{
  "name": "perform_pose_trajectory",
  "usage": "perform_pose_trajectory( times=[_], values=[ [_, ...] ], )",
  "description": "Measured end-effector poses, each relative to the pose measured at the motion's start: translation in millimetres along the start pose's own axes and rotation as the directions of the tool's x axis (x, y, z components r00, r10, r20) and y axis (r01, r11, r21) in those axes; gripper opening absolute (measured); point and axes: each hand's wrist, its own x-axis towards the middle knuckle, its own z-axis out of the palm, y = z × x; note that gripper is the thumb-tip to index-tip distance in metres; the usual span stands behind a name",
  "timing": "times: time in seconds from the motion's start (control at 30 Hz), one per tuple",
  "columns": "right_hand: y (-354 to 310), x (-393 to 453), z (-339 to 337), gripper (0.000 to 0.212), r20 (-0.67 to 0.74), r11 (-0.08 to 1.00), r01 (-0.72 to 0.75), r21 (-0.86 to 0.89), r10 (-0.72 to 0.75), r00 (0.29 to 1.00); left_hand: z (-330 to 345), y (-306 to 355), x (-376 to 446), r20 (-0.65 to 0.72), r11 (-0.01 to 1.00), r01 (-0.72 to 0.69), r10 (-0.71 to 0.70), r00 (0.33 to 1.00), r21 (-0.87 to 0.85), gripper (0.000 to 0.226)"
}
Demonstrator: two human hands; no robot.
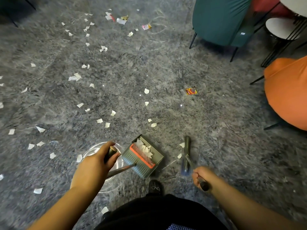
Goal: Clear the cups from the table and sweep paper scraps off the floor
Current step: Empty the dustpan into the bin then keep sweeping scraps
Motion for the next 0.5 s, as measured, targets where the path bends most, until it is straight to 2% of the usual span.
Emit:
perform_pose_trajectory(
  times=[0.23,0.5],
  values=[
    [-2.5,-4.5,55.8,0.031,0.072,0.996,0.043,-0.083,-0.037,0.997,-9.3,-22.5,-8.1,-0.079,0.997,0.071,-0.069,0.995,0.020,0.035],
    [-0.3,-20.1,137.1,0.027,0.112,0.936,0.068,-0.345,-0.031,0.993,-38.9,-79.6,-42.9,-0.192,0.981,0.192,-0.195,0.962,-0.034,0.037]
  ],
)
